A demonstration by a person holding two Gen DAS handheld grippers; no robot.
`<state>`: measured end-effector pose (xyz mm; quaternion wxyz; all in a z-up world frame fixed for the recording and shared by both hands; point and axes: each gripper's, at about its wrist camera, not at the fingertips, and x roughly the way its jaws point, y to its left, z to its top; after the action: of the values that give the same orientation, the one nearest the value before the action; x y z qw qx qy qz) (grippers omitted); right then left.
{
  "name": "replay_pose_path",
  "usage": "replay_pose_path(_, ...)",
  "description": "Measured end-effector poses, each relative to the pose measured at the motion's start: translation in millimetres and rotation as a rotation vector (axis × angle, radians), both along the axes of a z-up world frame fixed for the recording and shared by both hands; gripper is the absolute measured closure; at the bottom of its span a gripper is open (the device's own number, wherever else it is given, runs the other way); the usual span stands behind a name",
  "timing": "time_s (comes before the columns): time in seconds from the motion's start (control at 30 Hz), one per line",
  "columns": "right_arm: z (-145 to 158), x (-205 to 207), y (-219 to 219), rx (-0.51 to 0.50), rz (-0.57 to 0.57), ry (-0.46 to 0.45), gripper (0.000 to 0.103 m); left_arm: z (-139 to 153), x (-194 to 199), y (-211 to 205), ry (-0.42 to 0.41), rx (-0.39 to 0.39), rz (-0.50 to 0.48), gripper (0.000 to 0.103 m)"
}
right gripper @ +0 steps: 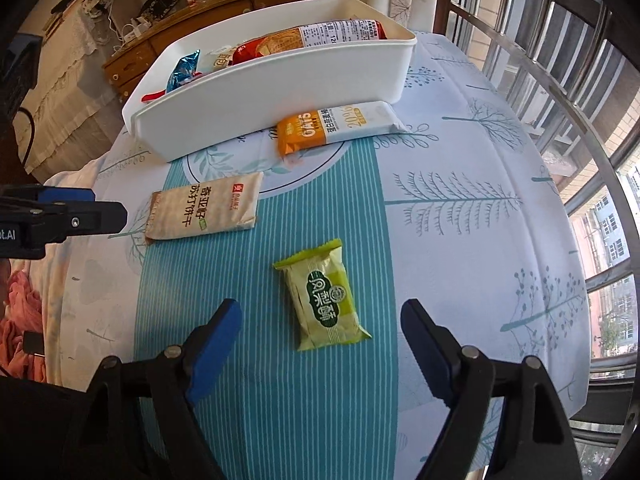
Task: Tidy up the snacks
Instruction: 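Withdraw both tools from the tray toward the remaining snacks, then move the left tool to the beige cracker pack while the right tool approaches the green pack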
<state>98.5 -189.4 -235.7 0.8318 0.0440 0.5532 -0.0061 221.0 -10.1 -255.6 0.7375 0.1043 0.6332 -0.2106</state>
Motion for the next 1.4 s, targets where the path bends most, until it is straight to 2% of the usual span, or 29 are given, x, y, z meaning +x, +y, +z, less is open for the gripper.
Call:
replay_pose_path(0.2,-7,-7,8,-0.06,-0.016,-0.022,0.032,-27,6,-20,0.003,0.051,-0.14,0.02)
replay_pose_path(0.4,-9,-6,10,-0.075,0.003,-0.028,0.04,-44,9,-38,-0.02,0.096,-0.237,0.02)
replay_pose_path(0.57,-12,-2,5,-0.066,0.016,-0.02,0.047,-56,16,-47,0.001,0.099,-0.258,0.02)
replay_pose_path(0.67,-13,-1,4,-0.056,0.023,-0.017,0.048,-59,20,-53,-0.025,0.117,-0.263,0.02)
replay_pose_path(0.9,-20,1,2,-0.038,0.04,0.008,0.06,-62,28,-66,-0.045,0.128,-0.266,0.02)
replay_pose_path(1.07,-24,3,-1,-0.023,0.048,0.013,0.06,-68,36,-75,-0.057,0.146,-0.258,0.02)
replay_pose_path(1.2,-27,4,-2,-0.007,0.049,0.013,0.06,-77,41,-83,-0.023,0.132,-0.237,0.02)
replay_pose_path(1.4,-32,6,-5,0.029,0.047,0.022,0.062,-79,46,-84,-0.007,0.117,-0.231,0.028)
